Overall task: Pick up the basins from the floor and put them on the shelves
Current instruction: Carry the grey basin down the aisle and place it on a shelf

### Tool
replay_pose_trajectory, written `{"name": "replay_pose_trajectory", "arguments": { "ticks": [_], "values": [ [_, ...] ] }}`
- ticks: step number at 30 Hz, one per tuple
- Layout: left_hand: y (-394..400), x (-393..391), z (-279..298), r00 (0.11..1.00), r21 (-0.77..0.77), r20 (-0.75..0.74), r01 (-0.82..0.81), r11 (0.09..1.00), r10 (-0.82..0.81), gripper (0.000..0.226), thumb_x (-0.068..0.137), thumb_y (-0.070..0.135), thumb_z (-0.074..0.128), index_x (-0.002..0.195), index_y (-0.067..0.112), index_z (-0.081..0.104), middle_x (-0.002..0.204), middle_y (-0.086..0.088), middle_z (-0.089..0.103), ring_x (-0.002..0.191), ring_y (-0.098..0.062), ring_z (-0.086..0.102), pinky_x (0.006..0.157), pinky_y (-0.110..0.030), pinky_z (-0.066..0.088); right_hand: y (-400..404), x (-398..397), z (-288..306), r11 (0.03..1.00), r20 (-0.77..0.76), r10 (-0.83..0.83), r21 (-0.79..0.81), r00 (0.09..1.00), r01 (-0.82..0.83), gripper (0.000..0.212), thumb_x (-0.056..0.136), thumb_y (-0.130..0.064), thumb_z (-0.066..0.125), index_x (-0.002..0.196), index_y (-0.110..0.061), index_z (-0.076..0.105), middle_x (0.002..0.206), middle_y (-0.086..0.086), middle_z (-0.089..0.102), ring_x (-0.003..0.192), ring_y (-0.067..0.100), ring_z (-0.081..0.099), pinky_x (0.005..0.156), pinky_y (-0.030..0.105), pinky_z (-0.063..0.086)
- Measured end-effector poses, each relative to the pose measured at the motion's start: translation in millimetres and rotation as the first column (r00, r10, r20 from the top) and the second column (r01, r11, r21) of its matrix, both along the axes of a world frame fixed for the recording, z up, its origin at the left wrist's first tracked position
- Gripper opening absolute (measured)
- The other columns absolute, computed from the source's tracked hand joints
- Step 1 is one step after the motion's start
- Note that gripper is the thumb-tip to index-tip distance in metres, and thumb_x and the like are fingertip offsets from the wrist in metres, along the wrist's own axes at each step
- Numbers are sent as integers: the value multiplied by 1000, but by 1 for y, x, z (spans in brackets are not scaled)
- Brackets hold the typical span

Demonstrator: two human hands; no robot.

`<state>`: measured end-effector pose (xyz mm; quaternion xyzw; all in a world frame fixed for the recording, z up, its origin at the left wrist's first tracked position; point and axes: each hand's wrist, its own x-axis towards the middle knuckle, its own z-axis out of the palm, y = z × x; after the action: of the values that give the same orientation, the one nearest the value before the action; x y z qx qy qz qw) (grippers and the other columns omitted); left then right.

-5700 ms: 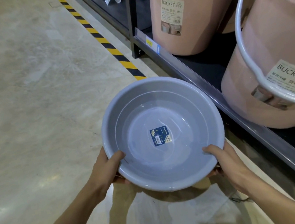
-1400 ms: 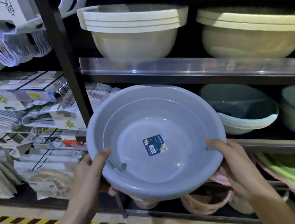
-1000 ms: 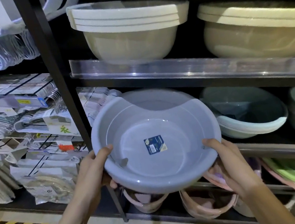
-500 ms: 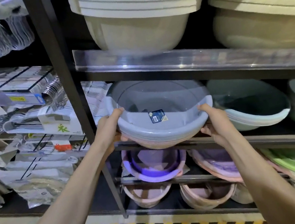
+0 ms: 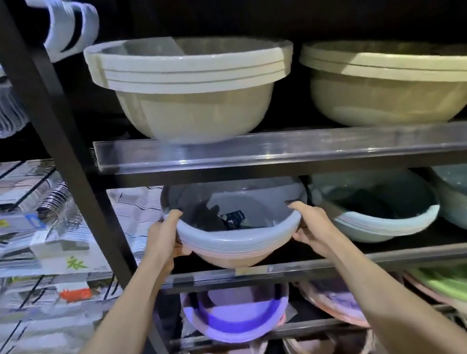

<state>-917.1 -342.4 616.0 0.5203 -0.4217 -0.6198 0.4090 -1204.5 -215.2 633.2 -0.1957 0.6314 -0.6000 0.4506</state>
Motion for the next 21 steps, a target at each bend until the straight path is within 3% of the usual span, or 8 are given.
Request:
{"name": "replay_pose_trajectory", "arguments": {
  "ticks": [3, 5, 9, 14, 21],
  "values": [
    [-10, -4, -7, 1000, 9, 12, 2, 1000, -2, 59, 65, 52, 68, 100, 4, 64, 79, -13, 63, 63, -24, 63, 43, -29, 51, -6, -5, -5, 1000, 8, -10, 8, 1000, 10, 78, 64, -39, 78, 124, 7, 55, 95, 15, 50, 79, 27, 48, 53, 27, 51],
    [-14, -6, -10, 1000, 24, 30, -1, 1000, 0, 73, 62, 55, 66, 111, 1, 61, 90, -17, 66, 73, -28, 66, 45, -30, 53, -9, -6, -8, 1000, 16, -5, 19, 1000, 4, 80, 61, -39, 77, 124, 6, 56, 96, 15, 54, 82, 27, 51, 53, 27, 51],
    [-19, -15, -16, 999, 42, 43, -19, 999, 17, 67, 74, 45, 64, 121, -2, 57, 91, -18, 66, 76, -29, 66, 43, -27, 52, -17, -11, -13, 999, 37, -31, 33, 999, 30, 51, 73, -29, 74, 110, 2, 60, 88, 13, 54, 69, 21, 53, 51, 25, 51],
    [-20, -23, -17, 999, 56, 48, -27, 998, 24, 45, 86, 35, 62, 110, -4, 62, 84, -16, 63, 69, -26, 62, 39, -24, 49, -26, -20, -23, 996, 29, -24, 81, 999, 21, 21, 84, -24, 71, 91, -6, 62, 60, 4, 54, 45, 11, 51, 46, 22, 49],
    [-29, -27, -24, 998, 65, 55, -17, 998, 14, 54, 87, 38, 64, 120, -5, 60, 90, -18, 63, 76, -28, 63, 49, -31, 53, -34, -24, -28, 992, 50, -16, 122, 999, 9, 47, 77, -43, 81, 92, -4, 59, 55, 3, 46, 48, 14, 44, 48, 24, 50]
  ]
}}
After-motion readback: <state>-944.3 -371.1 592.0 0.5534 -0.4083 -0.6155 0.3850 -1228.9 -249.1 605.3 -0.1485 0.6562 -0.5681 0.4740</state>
